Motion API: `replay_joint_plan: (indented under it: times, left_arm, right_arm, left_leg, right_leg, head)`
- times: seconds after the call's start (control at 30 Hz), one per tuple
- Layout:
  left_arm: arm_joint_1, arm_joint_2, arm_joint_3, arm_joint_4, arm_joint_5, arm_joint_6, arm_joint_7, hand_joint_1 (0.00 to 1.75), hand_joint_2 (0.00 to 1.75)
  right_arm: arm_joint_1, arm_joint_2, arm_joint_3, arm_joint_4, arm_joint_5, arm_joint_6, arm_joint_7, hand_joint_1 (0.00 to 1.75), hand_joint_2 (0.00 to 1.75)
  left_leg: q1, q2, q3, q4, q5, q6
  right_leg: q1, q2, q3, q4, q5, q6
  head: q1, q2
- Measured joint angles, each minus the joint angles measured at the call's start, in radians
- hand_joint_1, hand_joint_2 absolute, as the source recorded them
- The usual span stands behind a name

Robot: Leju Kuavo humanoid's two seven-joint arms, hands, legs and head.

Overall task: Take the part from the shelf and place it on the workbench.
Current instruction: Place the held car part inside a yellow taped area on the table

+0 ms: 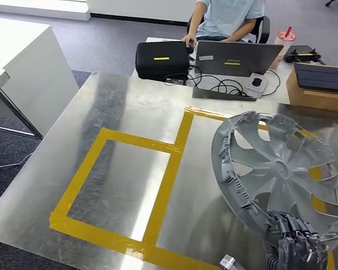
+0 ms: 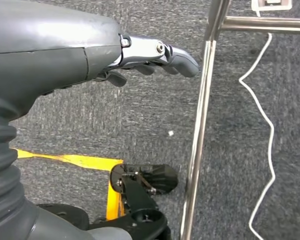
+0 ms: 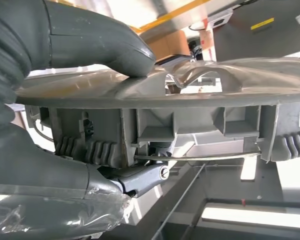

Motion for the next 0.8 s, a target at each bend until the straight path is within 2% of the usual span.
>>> replay_joint_plan:
  times: [0.07,0.1,0.13,0.17,0.2,0.23,0.27,0.3,0.33,0.37,0.43,0.47,0.5,0.53,0.63,0.67,0.77,0.8]
  left_arm:
    - [0.000,0.000,0.001,0.000,0.000,0.000,0.000,0.00,1.75]
    - [0.001,0.000,0.001,0.000,0.000,0.000,0.000,0.00,1.75]
    - [0.001,0.000,0.001,0.000,0.000,0.000,0.000,0.00,1.75]
    - [0.001,0.000,0.001,0.000,0.000,0.000,0.000,0.00,1.75]
    - [0.001,0.000,0.001,0.000,0.000,0.000,0.000,0.00,1.75]
    - [0.001,0.000,0.001,0.000,0.000,0.000,0.000,0.00,1.75]
    - [0.001,0.000,0.001,0.000,0.000,0.000,0.000,0.00,1.75]
    - [0.001,0.000,0.001,0.000,0.000,0.000,0.000,0.00,1.75]
    - [0.001,0.000,0.002,0.000,0.000,0.000,0.000,0.00,1.75]
    - [0.000,0.000,0.002,0.000,0.000,0.000,0.000,0.00,1.75]
    - [-0.003,0.000,0.002,0.000,0.000,0.000,0.000,0.00,1.75]
    - [-0.004,0.000,0.002,0.000,-0.001,0.001,-0.001,0.00,1.75]
    - [-0.006,0.000,0.003,0.000,-0.001,0.001,-0.001,0.00,1.75]
    - [-0.006,0.000,0.003,0.000,-0.001,0.001,-0.001,0.00,1.75]
    - [-0.003,0.000,0.006,0.000,-0.001,0.002,-0.001,0.00,1.75]
    - [-0.002,0.000,0.008,0.000,-0.002,0.002,-0.001,0.00,1.75]
    - [-0.002,0.000,0.010,0.000,-0.002,0.002,-0.001,0.00,1.75]
    - [-0.002,0.000,0.010,0.000,-0.002,0.002,0.000,0.00,1.75]
  right_arm:
    - [0.000,0.000,0.000,0.000,0.000,0.000,0.000,1.75,1.75]
    - [0.000,0.000,0.000,0.000,0.000,0.000,0.000,1.75,1.75]
    - [0.000,0.000,0.000,0.000,0.000,0.000,0.000,1.75,1.75]
    - [0.000,0.000,0.000,0.000,0.000,0.000,0.000,1.75,1.75]
    - [0.000,0.000,0.000,0.001,0.000,0.000,0.000,1.75,1.75]
    - [0.001,0.000,0.000,0.001,0.000,0.000,0.000,1.75,1.75]
    - [0.001,0.000,0.000,0.001,0.000,0.000,0.000,1.75,1.75]
    - [0.001,0.000,0.000,0.001,0.000,0.000,0.000,1.75,1.75]
    - [0.001,0.000,0.000,0.001,0.000,0.000,0.000,1.75,1.75]
    - [0.001,0.000,0.000,0.001,0.000,0.000,0.000,1.75,1.75]
    - [0.001,0.000,0.000,0.001,0.000,0.000,0.001,1.75,1.75]
    - [0.001,0.000,0.000,0.001,0.000,0.000,0.002,1.75,1.75]
    - [0.001,0.000,0.000,0.001,0.000,0.000,0.002,1.75,1.75]
    - [0.001,0.000,0.000,0.001,0.000,0.000,0.003,1.75,1.75]
    - [0.002,0.000,0.000,0.002,0.000,0.000,0.003,1.75,1.75]
    - [0.002,0.000,0.000,0.003,0.000,0.000,0.003,1.75,1.75]
    - [0.002,0.000,-0.001,0.006,-0.004,0.000,0.008,1.75,1.75]
    - [0.002,0.000,-0.001,0.010,-0.012,0.000,0.013,1.75,1.75]
  left_leg:
    - [0.002,-0.001,-0.005,0.000,0.006,-0.013]
    - [0.003,-0.001,-0.011,0.009,-0.009,-0.019]
    - [0.004,0.000,-0.023,0.035,-0.042,-0.023]
    - [0.004,0.000,-0.041,0.084,-0.090,-0.025]
    - [0.003,0.001,-0.061,0.149,-0.141,-0.027]
    - [0.003,0.001,-0.079,0.216,-0.180,-0.028]
    - [0.002,0.001,-0.086,0.266,-0.198,-0.028]
    - [0.002,0.001,-0.079,0.283,-0.195,-0.027]
    - [0.001,0.001,-0.051,0.260,-0.174,-0.024]
    - [0.000,0.001,-0.006,0.205,-0.149,-0.020]
    - [-0.003,0.002,0.098,0.062,-0.125,-0.011]
    - [-0.005,0.002,0.129,0.012,-0.126,-0.007]
    - [-0.007,0.003,0.145,-0.016,-0.131,-0.006]
    - [-0.007,0.002,0.144,-0.024,-0.131,-0.005]
    - [-0.010,0.002,0.140,-0.025,-0.127,-0.001]
    - [-0.011,0.002,0.140,-0.025,-0.124,0.002]
    - [-0.014,0.002,0.132,-0.023,-0.116,0.011]
    - [-0.015,0.002,0.128,-0.022,-0.114,0.013]
  right_leg:
    - [0.001,0.001,-0.019,0.001,0.010,-0.016]
    - [0.000,-0.001,-0.024,0.001,0.018,-0.025]
    - [-0.001,-0.003,-0.032,-0.001,0.028,-0.034]
    - [-0.002,-0.005,-0.040,-0.001,0.038,-0.040]
    - [-0.001,-0.006,-0.051,0.000,0.048,-0.044]
    - [0.001,-0.008,-0.063,0.000,0.058,-0.046]
    - [0.003,-0.009,-0.076,0.001,0.067,-0.047]
    - [0.004,-0.010,-0.087,0.002,0.075,-0.046]
    - [0.005,-0.010,-0.098,0.003,0.082,-0.045]
    - [0.006,-0.010,-0.107,0.003,0.087,-0.043]
    - [0.008,-0.011,-0.119,0.007,0.096,-0.035]
    - [0.009,-0.011,-0.122,0.009,0.100,-0.030]
    - [0.011,-0.012,-0.124,0.011,0.103,-0.027]
    - [0.012,-0.013,-0.126,0.013,0.101,-0.033]
    - [0.011,-0.012,-0.133,0.007,0.100,-0.058]
    - [0.011,-0.012,-0.134,0.003,0.107,-0.055]
    - [0.006,-0.011,-0.128,-0.007,0.132,-0.025]
    - [0.005,-0.011,-0.128,-0.008,0.138,-0.019]
  head:
    - [-0.001,0.000]
    - [-0.002,0.000]
    - [-0.004,0.000]
    - [-0.007,0.000]
    - [-0.009,0.000]
    - [-0.011,0.000]
    - [-0.011,0.000]
    - [-0.011,0.000]
    - [-0.011,0.000]
    - [-0.011,0.000]
    - [-0.011,0.000]
    - [-0.011,0.000]
    - [-0.011,0.000]
    - [-0.010,0.000]
    - [-0.007,0.000]
    - [-0.006,0.000]
    - [-0.006,0.000]
    - [-0.006,0.000]
